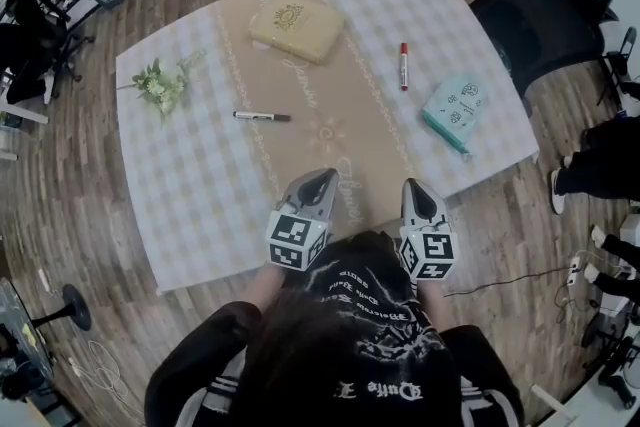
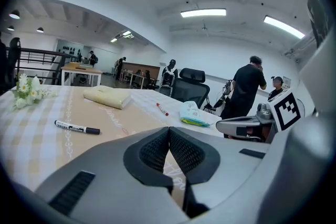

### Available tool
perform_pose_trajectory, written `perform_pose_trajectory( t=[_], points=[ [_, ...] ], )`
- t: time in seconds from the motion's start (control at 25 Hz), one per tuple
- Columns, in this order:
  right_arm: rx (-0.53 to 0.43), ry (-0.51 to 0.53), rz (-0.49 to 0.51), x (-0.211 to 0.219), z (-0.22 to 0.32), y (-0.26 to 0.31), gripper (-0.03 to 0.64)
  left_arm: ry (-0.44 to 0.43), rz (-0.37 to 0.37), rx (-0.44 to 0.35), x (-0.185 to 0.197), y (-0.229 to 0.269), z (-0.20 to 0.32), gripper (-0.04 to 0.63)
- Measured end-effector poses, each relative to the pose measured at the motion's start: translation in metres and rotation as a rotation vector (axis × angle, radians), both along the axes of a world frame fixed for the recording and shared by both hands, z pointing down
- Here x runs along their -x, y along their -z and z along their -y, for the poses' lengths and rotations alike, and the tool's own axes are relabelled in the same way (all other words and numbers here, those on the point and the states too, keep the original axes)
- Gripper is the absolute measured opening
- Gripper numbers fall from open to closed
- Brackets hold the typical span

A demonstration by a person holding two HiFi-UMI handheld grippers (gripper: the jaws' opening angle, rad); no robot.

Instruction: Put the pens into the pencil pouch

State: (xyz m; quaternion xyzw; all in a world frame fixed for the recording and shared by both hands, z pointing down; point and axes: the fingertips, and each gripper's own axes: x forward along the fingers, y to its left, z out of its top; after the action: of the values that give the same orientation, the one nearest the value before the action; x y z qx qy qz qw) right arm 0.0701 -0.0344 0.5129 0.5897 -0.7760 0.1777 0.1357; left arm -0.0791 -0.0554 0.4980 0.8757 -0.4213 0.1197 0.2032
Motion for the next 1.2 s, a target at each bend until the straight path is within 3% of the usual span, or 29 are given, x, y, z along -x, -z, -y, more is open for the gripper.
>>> perform_pose_trajectory(
  t=[0.08, 0.28, 0.52, 0.92, 1.12, 1.2],
  points=[
    [-0.003, -0.02, -0.015, -0.01, 0.004, 0.0, 0.015, 0.005, -0.004, 0.009, 0.001, -0.002, 0.001, 0.02],
    [0.026, -0.043, -0.052, -0.043, 0.019, -0.002, 0.132, 0.044, -0.016, 0.01, 0.005, 0.0, 0.006, 0.02],
    [0.063, -0.031, -0.114, -0.076, 0.034, -0.002, 0.174, 0.145, -0.017, 0.038, 0.019, -0.002, 0.006, 0.02],
    [0.124, 0.145, -0.396, -0.121, 0.093, -0.017, 0.184, 0.294, -0.007, 0.039, 0.02, 0.001, 0.027, 0.02],
    [0.198, 0.24, -0.496, -0.131, 0.112, -0.044, 0.189, 0.353, 0.031, 0.042, 0.026, -0.004, 0.03, 0.02],
    [0.225, 0.262, -0.494, -0.133, 0.119, -0.054, 0.188, 0.372, 0.056, 0.044, 0.029, -0.007, 0.03, 0.02]
  ],
)
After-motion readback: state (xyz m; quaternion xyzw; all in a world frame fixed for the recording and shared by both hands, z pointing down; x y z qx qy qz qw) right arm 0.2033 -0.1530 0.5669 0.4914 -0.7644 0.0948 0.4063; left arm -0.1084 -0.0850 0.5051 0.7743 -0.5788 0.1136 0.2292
